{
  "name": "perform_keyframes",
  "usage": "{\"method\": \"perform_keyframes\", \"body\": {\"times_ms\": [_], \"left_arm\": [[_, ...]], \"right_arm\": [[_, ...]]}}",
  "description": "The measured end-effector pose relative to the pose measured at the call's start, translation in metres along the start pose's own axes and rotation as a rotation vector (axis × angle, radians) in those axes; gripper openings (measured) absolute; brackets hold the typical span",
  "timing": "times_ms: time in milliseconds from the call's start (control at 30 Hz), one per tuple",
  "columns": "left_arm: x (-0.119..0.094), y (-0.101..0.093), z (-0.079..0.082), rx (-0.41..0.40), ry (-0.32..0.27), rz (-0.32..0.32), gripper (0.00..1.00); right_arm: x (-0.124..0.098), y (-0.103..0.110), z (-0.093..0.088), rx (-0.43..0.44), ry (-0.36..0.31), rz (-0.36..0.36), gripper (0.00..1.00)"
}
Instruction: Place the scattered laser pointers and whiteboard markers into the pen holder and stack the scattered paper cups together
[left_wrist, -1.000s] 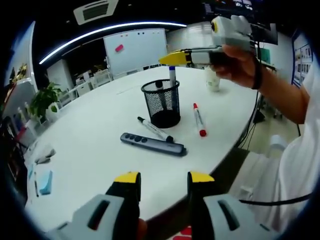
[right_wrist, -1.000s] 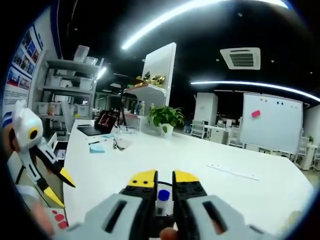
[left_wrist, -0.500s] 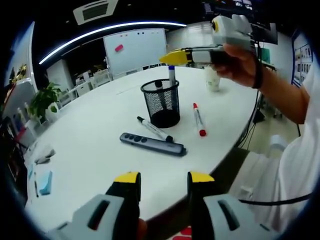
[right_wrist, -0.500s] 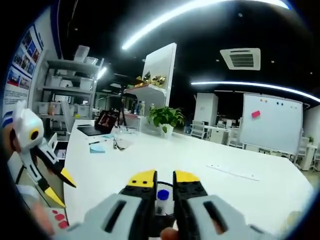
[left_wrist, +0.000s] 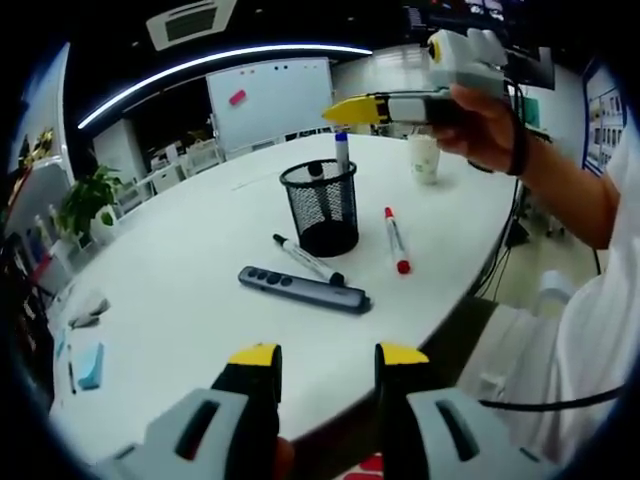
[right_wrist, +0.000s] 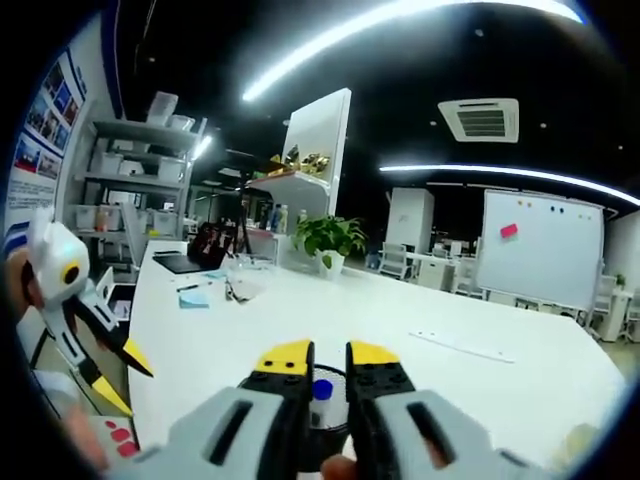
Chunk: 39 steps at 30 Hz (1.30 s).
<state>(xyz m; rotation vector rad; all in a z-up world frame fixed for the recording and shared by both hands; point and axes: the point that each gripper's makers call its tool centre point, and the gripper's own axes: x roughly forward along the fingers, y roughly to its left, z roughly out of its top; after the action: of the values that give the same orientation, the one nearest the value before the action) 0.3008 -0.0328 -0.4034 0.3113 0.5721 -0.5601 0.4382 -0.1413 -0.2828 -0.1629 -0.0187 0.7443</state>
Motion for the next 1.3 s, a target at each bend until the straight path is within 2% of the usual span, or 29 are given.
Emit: {"method": "perform_keyframes", "body": {"times_ms": [867,1300], "left_arm": [[-0.002,-0.002,0.0,-0.001,-0.003,0.0,0.38],[-0.003,-0.001,0.0,0.0,-0.005,0.002,0.38]], "right_arm": [[-0.009,0.003,0.007,-0.01,0.0,0.006,0.13],[-0.014,0.005,0.005,-0.015,0.005,0.008,0.14]]}}
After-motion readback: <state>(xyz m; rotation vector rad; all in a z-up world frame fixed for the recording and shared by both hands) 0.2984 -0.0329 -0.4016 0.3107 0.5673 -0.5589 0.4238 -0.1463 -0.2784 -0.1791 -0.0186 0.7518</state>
